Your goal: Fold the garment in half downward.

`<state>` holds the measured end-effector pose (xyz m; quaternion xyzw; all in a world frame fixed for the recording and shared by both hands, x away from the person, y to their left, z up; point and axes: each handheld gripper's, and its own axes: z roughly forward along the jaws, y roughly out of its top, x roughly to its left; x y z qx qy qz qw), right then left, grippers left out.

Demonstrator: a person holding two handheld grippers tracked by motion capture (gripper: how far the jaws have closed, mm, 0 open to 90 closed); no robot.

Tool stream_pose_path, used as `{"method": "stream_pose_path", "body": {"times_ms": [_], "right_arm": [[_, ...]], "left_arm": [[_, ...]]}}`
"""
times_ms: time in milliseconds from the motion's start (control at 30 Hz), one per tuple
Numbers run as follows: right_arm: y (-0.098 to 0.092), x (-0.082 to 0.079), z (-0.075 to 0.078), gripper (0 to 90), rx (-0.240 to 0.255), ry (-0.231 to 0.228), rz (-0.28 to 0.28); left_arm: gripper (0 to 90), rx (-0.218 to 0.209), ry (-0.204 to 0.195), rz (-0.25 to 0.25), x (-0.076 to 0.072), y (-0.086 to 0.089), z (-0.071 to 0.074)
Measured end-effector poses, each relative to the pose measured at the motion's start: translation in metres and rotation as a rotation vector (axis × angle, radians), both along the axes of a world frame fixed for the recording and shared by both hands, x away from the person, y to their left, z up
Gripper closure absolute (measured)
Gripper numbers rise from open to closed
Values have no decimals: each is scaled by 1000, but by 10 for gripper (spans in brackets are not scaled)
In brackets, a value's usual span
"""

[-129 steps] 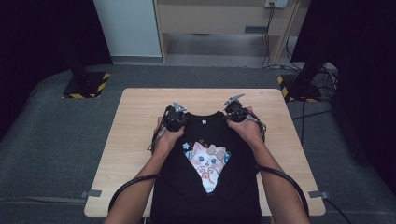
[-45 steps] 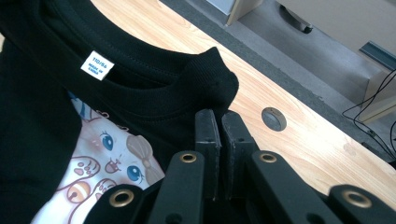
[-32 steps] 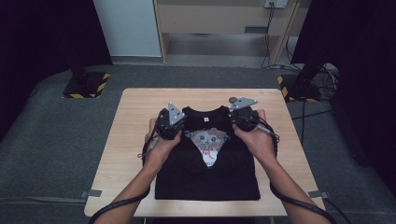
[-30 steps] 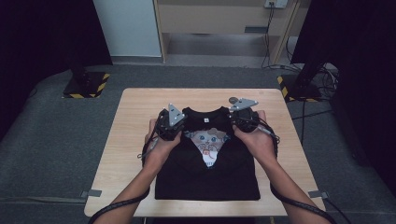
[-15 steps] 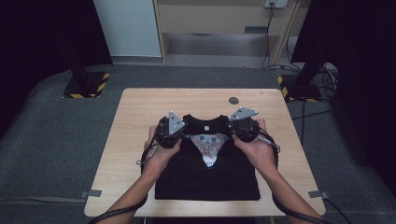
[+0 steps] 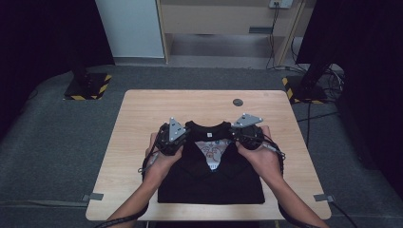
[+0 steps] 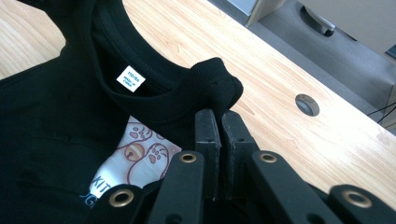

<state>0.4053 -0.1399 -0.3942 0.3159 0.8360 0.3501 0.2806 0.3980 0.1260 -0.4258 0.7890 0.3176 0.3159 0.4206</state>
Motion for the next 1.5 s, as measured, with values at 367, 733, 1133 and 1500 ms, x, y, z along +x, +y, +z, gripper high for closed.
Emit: {"method": "stream_pose_path", "body": {"times_ms": [367,733,1133,1500], "right_arm": [[1,0,8,865,-13,-3,4],[1,-15,-3,865,-13,28,24],[-1,-42,-11,863,-6,19,44],[-2,-63,-44,852,-12,65,58]], "left_arm": [[853,-11,6,-4,-1,2,3],[854,-23,35,-32,-14,3,-9],[853,-56,54,-53,-35,9,-16],[853,-55,111,-75,-58,11,-43]]}}
